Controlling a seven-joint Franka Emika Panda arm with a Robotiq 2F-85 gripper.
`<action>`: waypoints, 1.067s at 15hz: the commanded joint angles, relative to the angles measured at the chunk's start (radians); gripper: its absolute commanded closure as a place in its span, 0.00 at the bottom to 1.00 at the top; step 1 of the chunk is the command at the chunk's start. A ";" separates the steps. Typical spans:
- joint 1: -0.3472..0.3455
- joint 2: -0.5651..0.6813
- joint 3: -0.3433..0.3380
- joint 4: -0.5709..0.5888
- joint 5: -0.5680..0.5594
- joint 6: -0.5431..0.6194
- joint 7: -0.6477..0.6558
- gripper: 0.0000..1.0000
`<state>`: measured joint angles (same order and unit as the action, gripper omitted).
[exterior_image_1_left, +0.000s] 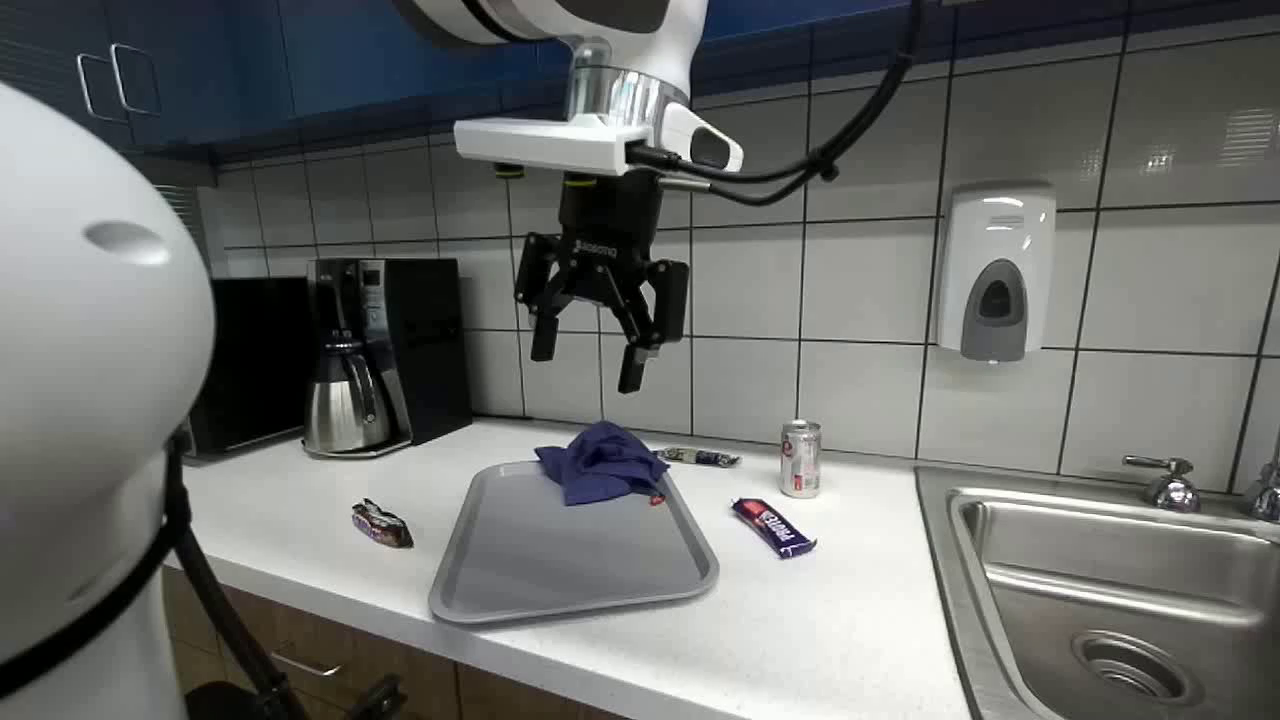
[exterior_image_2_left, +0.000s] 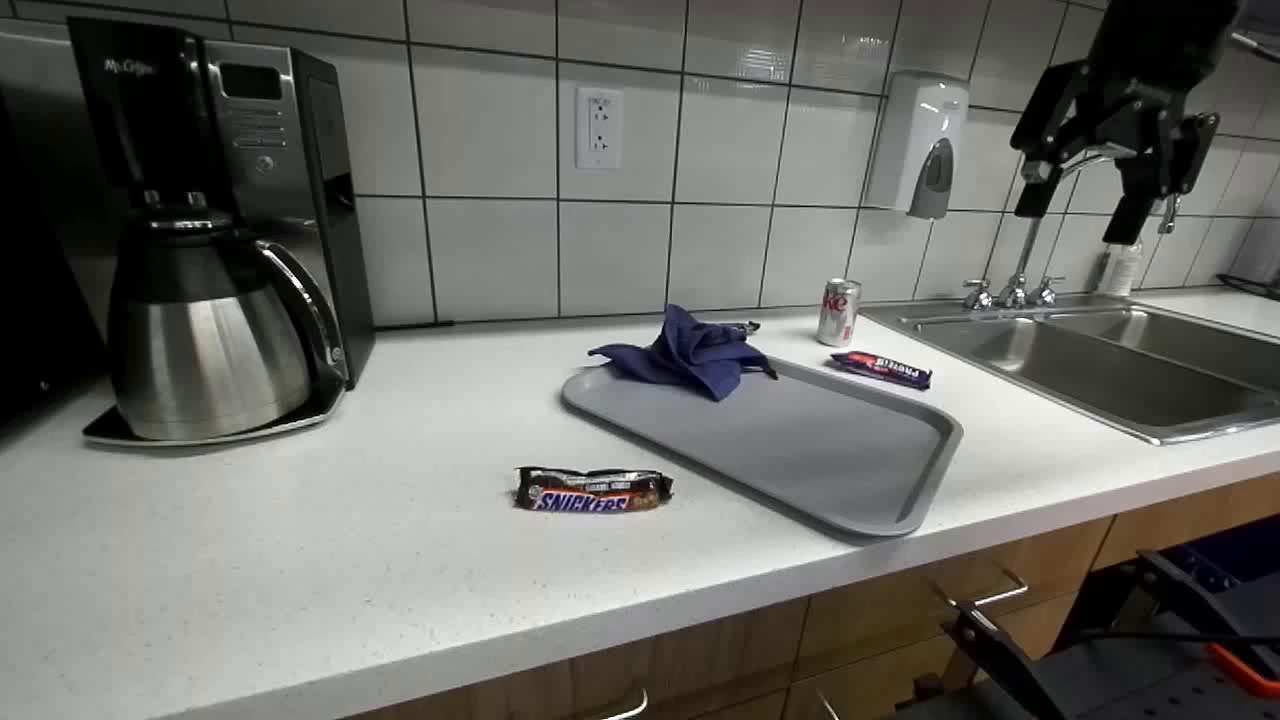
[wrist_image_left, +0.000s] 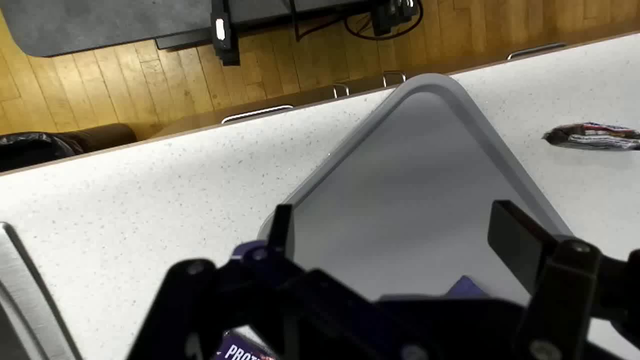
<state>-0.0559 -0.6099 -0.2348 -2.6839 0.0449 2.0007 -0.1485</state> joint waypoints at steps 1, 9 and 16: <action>-0.023 0.004 0.021 0.001 0.013 -0.002 -0.012 0.00; -0.023 0.004 0.021 0.001 0.013 -0.002 -0.012 0.00; -0.023 0.009 0.035 -0.002 -0.001 0.014 -0.002 0.00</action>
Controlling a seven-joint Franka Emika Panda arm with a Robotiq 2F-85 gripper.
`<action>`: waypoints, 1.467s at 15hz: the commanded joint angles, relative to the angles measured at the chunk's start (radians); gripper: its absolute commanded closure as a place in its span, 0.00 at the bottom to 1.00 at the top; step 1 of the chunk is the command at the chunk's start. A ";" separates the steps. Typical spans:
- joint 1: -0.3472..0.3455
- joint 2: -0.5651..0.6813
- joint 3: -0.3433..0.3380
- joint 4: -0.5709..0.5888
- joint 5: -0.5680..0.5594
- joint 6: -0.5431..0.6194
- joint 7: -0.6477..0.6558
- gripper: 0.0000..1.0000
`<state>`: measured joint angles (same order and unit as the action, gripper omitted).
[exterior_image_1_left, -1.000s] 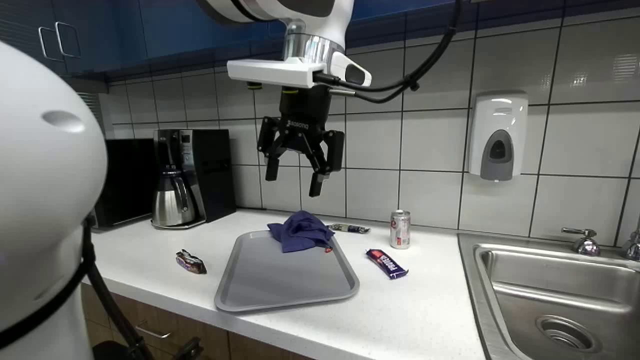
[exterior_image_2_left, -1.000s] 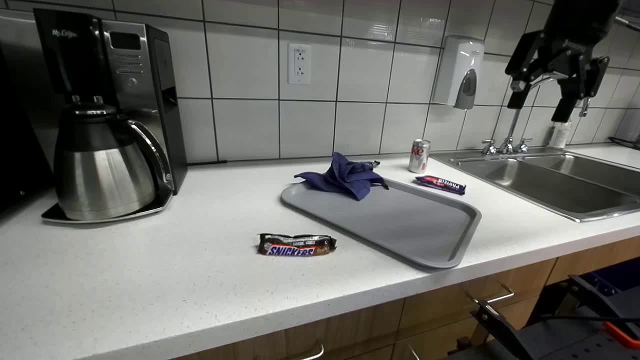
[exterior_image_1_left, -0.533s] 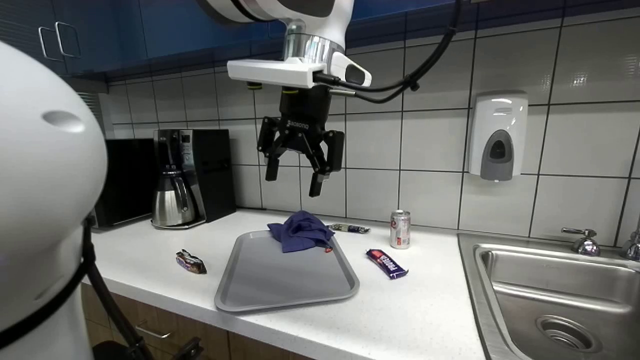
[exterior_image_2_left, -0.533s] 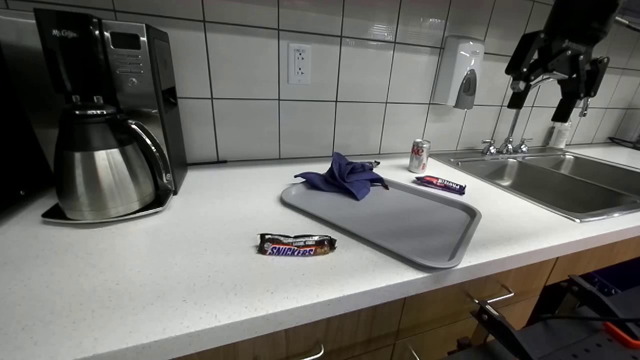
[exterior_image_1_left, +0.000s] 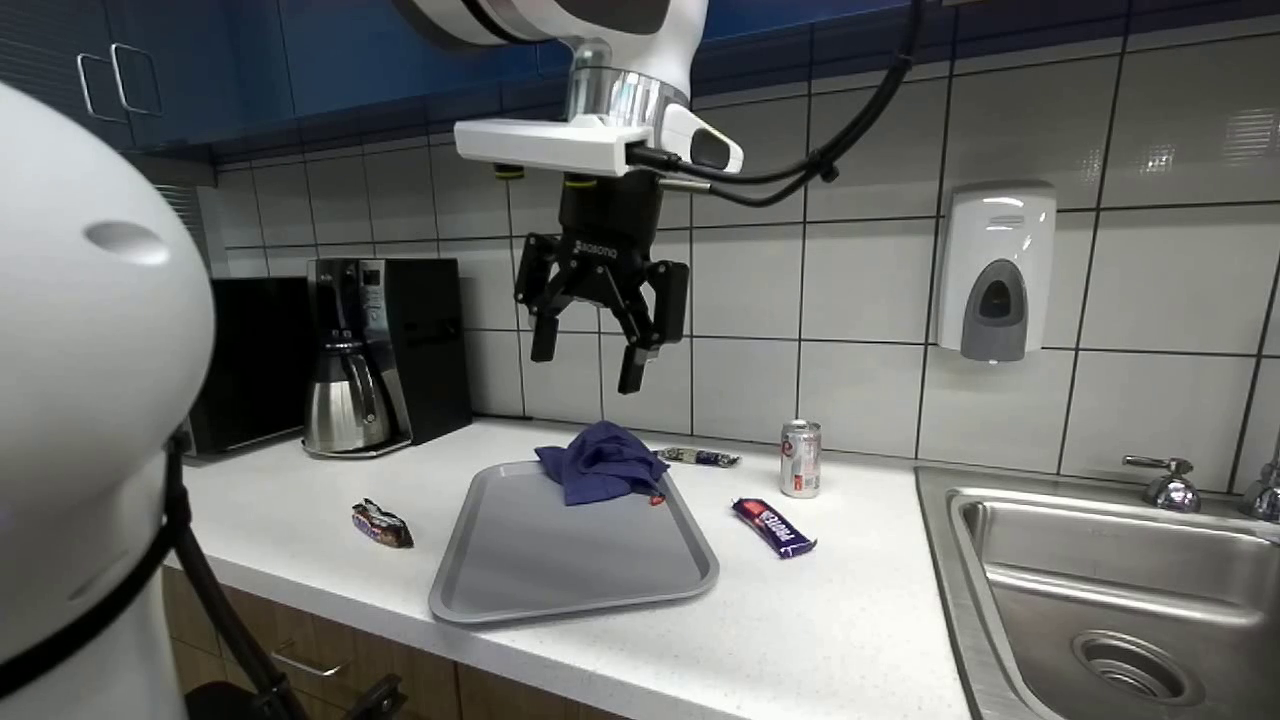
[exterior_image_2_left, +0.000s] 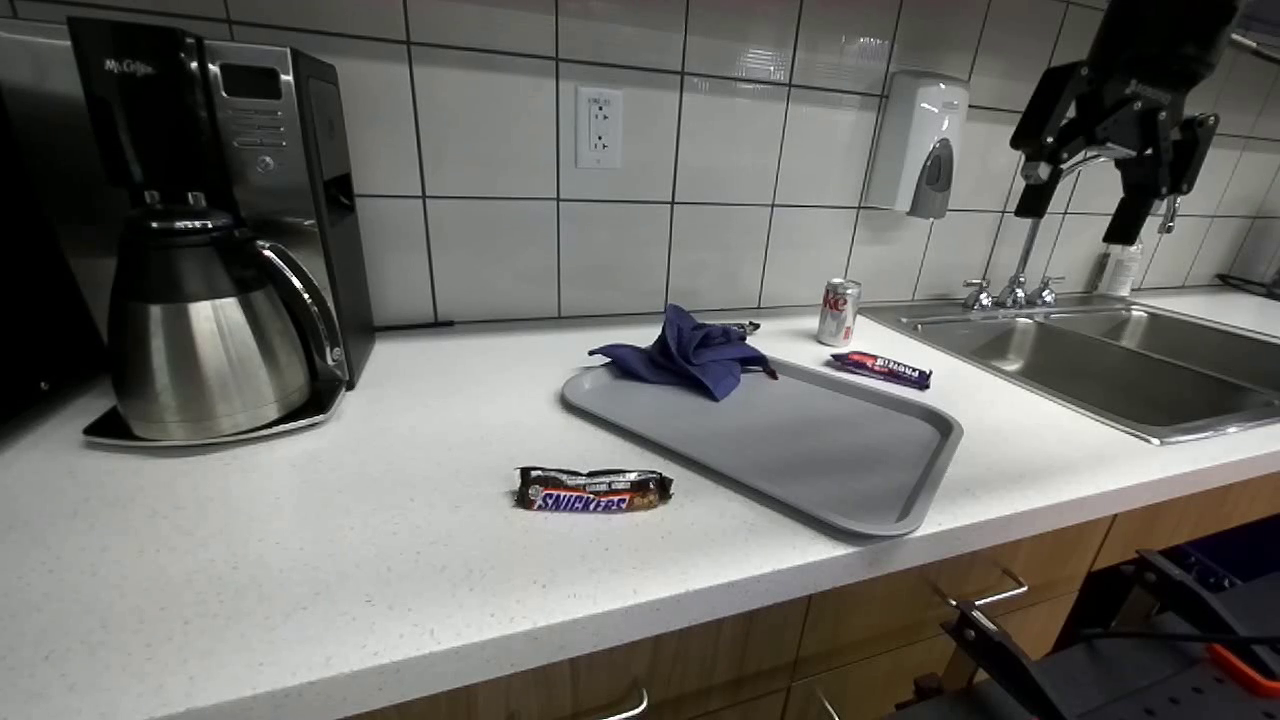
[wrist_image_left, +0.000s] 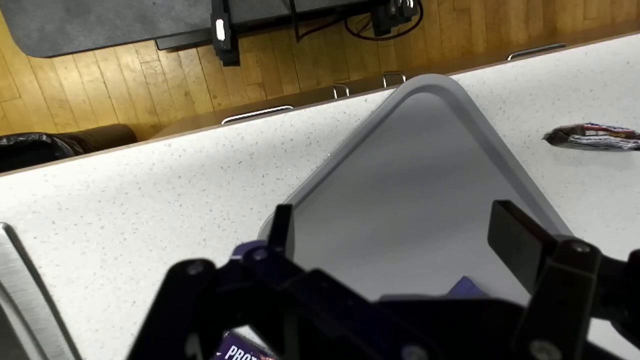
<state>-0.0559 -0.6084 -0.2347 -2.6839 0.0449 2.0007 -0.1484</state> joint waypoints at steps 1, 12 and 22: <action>-0.021 0.008 0.050 -0.009 -0.010 0.026 0.009 0.00; -0.012 0.031 0.182 -0.066 -0.073 0.167 0.080 0.00; -0.012 0.196 0.088 -0.024 -0.155 0.281 -0.124 0.00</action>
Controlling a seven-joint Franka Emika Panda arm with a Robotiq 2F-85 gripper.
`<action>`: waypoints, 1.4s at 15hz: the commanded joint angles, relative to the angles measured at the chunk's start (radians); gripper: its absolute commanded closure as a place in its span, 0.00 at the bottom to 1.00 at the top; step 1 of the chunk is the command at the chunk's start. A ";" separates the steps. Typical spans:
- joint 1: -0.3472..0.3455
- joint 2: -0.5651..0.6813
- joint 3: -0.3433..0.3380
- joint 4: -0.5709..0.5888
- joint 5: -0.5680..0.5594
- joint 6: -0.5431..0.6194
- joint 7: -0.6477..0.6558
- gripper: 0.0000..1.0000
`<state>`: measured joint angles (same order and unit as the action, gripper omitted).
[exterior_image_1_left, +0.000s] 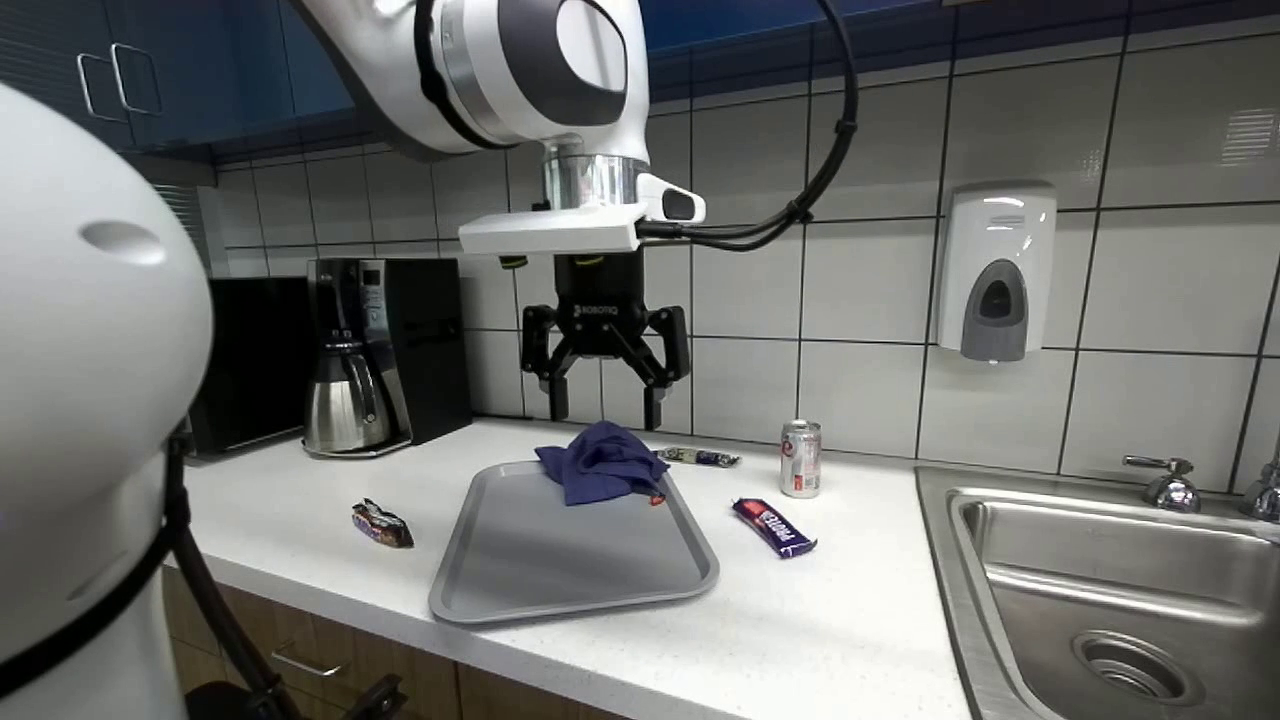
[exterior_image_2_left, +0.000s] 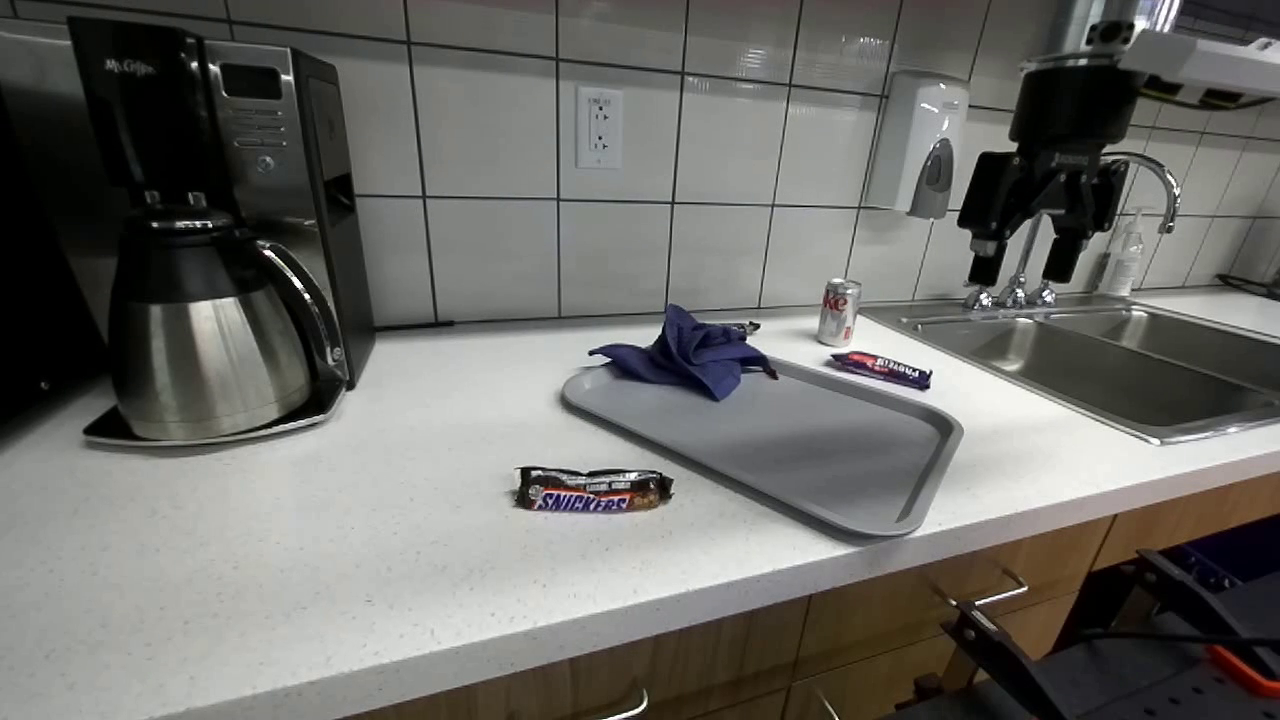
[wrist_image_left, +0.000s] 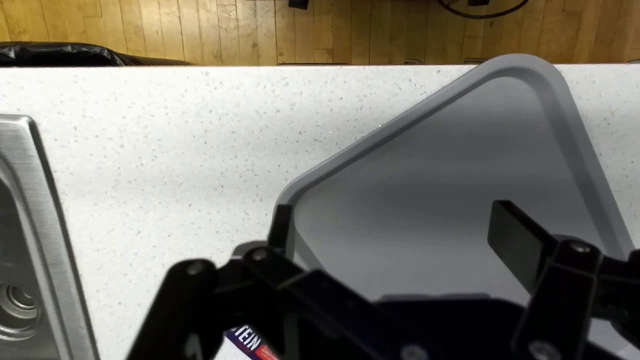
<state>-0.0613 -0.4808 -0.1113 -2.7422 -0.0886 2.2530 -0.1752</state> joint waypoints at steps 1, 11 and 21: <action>-0.006 0.088 -0.050 0.047 -0.022 0.027 -0.135 0.00; -0.020 0.314 -0.189 0.245 -0.018 0.035 -0.631 0.00; -0.048 0.336 -0.170 0.254 -0.016 0.039 -0.636 0.00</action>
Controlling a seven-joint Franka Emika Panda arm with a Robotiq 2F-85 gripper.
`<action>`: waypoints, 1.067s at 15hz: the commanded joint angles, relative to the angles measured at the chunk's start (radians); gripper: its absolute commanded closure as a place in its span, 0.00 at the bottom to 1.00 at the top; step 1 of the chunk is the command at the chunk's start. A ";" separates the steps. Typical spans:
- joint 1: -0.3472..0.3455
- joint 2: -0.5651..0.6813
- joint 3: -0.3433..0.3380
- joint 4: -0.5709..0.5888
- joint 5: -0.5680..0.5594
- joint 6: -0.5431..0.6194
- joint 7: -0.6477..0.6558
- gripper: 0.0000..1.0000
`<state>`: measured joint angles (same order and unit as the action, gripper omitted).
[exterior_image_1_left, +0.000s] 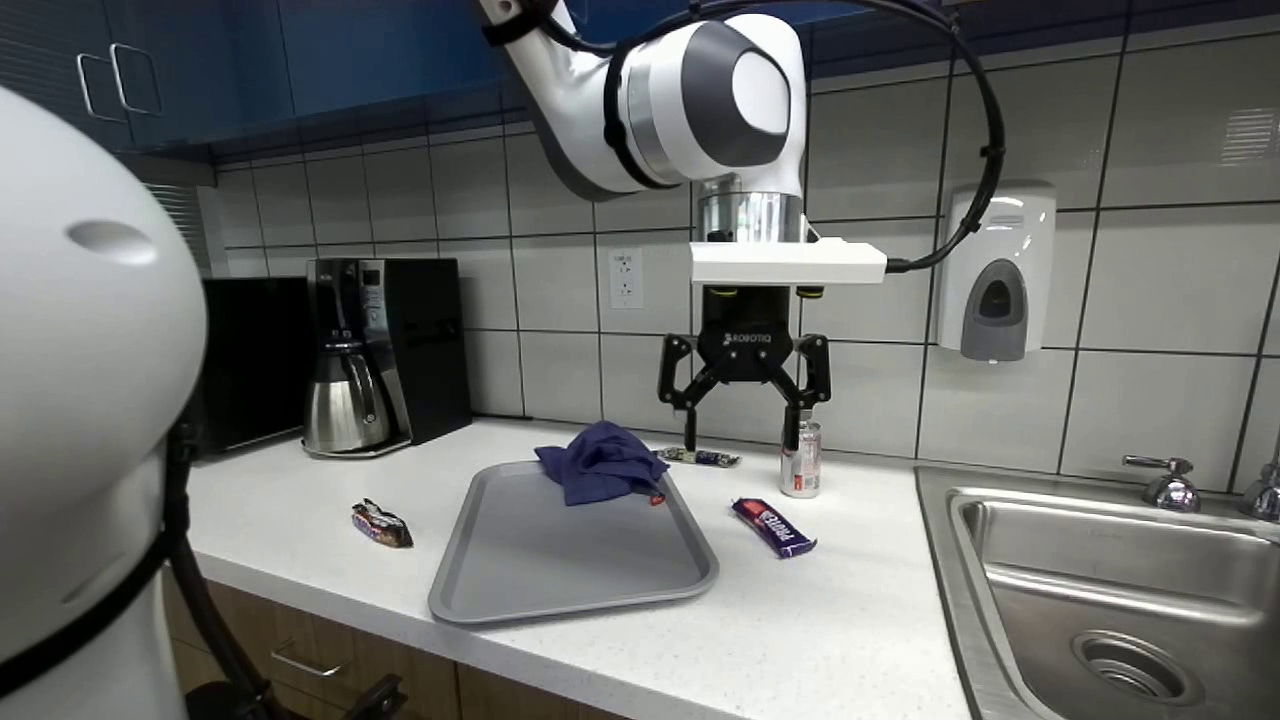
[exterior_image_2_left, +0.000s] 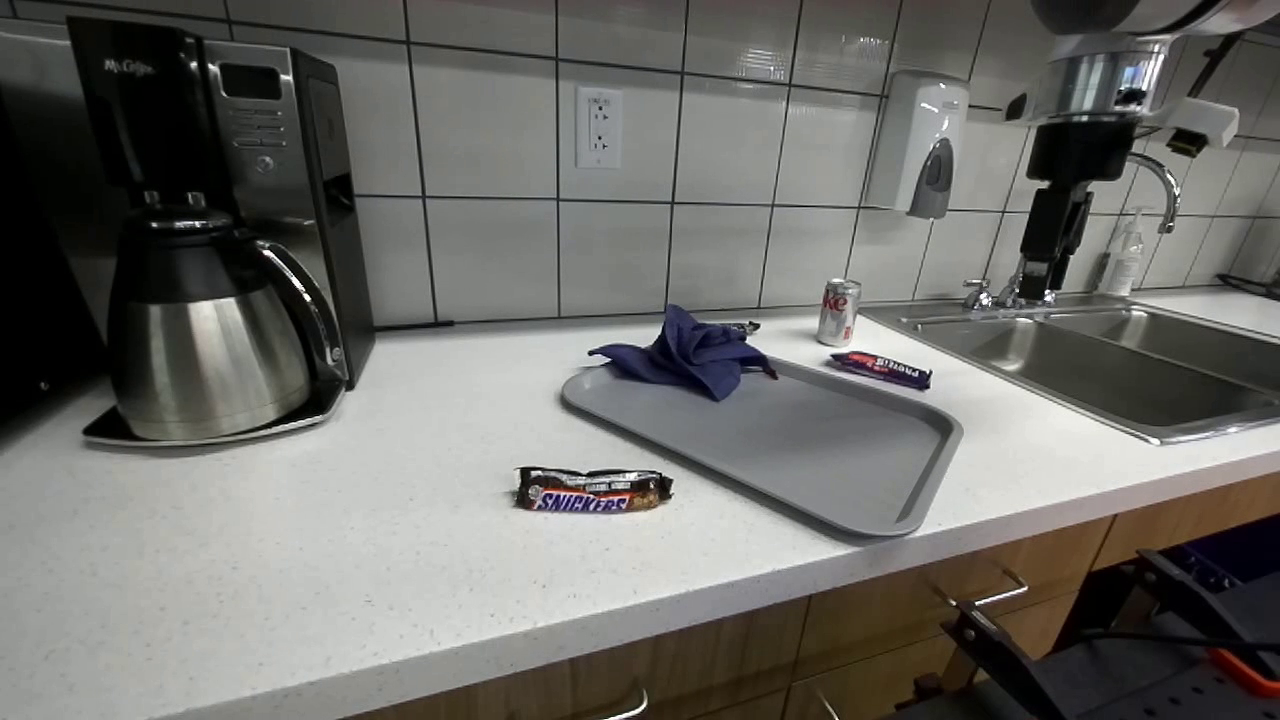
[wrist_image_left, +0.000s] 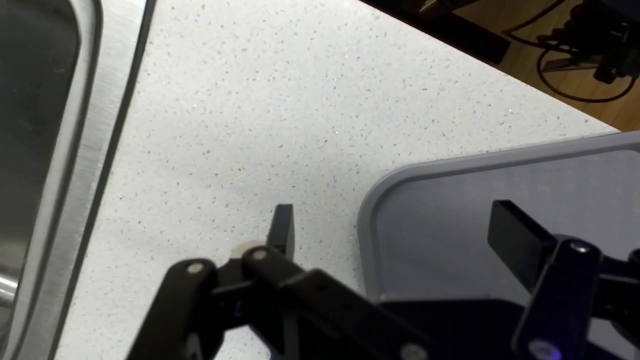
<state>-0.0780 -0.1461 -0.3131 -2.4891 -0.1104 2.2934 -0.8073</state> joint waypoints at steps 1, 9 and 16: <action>-0.031 0.001 0.032 0.001 0.006 -0.001 -0.004 0.00; -0.027 0.075 0.040 0.031 -0.003 0.085 -0.054 0.00; -0.055 0.238 0.055 0.116 0.024 0.184 -0.156 0.00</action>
<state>-0.0890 0.0081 -0.2928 -2.4425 -0.1093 2.4518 -0.8944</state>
